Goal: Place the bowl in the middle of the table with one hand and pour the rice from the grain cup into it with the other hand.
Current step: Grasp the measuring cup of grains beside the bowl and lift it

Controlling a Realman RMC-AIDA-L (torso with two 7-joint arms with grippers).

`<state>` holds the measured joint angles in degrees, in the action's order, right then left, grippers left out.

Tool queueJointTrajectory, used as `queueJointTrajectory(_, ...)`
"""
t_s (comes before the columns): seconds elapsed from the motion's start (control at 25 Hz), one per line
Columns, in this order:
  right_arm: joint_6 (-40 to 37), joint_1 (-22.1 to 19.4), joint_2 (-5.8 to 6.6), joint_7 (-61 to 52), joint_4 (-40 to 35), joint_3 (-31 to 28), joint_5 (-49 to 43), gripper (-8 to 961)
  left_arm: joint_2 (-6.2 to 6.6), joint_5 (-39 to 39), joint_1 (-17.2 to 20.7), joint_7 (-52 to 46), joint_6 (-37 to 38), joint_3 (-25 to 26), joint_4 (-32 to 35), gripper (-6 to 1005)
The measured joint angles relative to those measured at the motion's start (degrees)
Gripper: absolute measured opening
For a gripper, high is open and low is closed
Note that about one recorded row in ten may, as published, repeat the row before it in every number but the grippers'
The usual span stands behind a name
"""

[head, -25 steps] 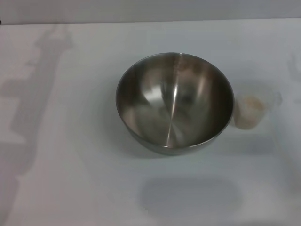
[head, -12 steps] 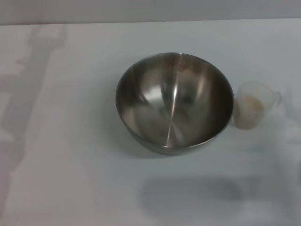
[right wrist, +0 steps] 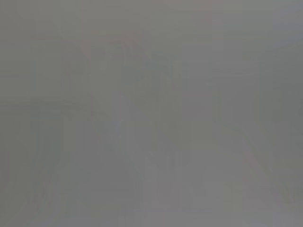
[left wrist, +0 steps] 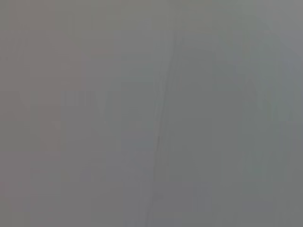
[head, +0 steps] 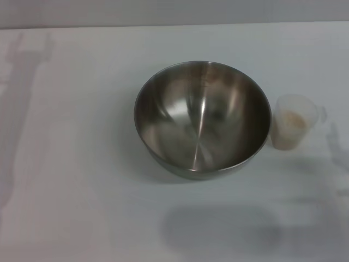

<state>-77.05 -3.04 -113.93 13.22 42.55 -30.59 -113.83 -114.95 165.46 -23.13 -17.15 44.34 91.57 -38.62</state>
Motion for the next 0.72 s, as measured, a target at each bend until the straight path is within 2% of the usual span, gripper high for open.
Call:
queueJointTrajectory(0.2, 4.0, -0.2, 0.68, 1.0, 0.6, 0.4, 0.0, 708, 0.12, 0.0, 0.3, -0.1, 0.1, 0.6, 0.0, 725)
queueJointTrajectory(0.72, 11.7, 1.7, 0.67, 3.2, -0.3, -0.2, -0.1, 707, 0.07, 0.0, 0.4, 0.0, 1.1, 0.9, 0.0, 725)
